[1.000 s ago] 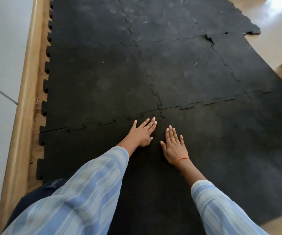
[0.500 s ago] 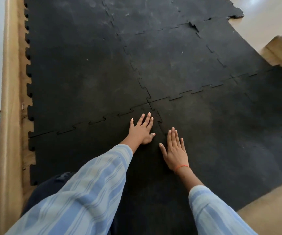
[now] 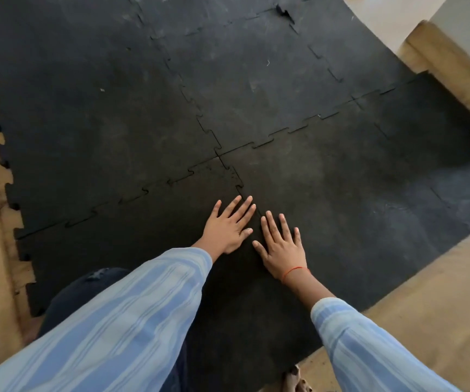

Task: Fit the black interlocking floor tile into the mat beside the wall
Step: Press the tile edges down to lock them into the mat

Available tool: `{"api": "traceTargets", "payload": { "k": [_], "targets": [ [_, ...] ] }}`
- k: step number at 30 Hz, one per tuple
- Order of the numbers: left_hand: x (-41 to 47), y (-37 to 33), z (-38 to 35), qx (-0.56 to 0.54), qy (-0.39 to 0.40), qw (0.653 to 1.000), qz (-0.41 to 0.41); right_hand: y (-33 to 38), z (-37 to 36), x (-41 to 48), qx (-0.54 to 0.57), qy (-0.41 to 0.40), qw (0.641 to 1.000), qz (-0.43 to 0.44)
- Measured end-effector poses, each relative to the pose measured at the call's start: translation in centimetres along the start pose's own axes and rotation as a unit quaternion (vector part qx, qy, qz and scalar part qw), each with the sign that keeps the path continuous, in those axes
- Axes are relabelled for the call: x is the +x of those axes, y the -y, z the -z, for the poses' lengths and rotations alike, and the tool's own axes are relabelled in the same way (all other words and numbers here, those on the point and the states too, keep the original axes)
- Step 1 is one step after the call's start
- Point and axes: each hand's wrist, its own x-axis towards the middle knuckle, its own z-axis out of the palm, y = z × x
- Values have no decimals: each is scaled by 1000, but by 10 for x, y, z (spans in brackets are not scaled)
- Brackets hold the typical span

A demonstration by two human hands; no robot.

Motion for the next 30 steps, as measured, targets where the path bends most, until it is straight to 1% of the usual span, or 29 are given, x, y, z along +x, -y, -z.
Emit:
{"api": "traceTargets", "payload": {
  "k": [2,4,7,10,13,18,21,24,26,30],
  "targets": [
    [1,-2,4,3,13,1000,9,-4,4,1,17,9,1000,21],
    [1,-5,8,-1,28,999,24,-15,2,-8,40,-10,999,25],
    [-2,-19,7,-17,43,997,57,-31,-15,-47,90,-46,993,-62],
    [-9,-48,-5,-39,35,995,89,-32,-31,-80,113,-46,983,-135],
    [-12,-66,-14,-55,25,992,107,-30,-29,-80,149,-33,975,-162],
    [-11,-71,-12,-49,29,990,129,-29,-16,-65,208,-11,957,-203],
    [-13,-73,-7,-52,44,990,127,-34,-4,-59,240,10,951,-196],
    [-14,-70,-2,-53,54,989,129,-53,-1,-74,212,43,968,-126],
    [-18,-71,-3,-48,51,989,130,-69,-3,-90,218,70,969,-94],
    [-29,-92,-13,-36,59,992,105,-77,-8,-110,230,79,963,-118]
  ]
}}
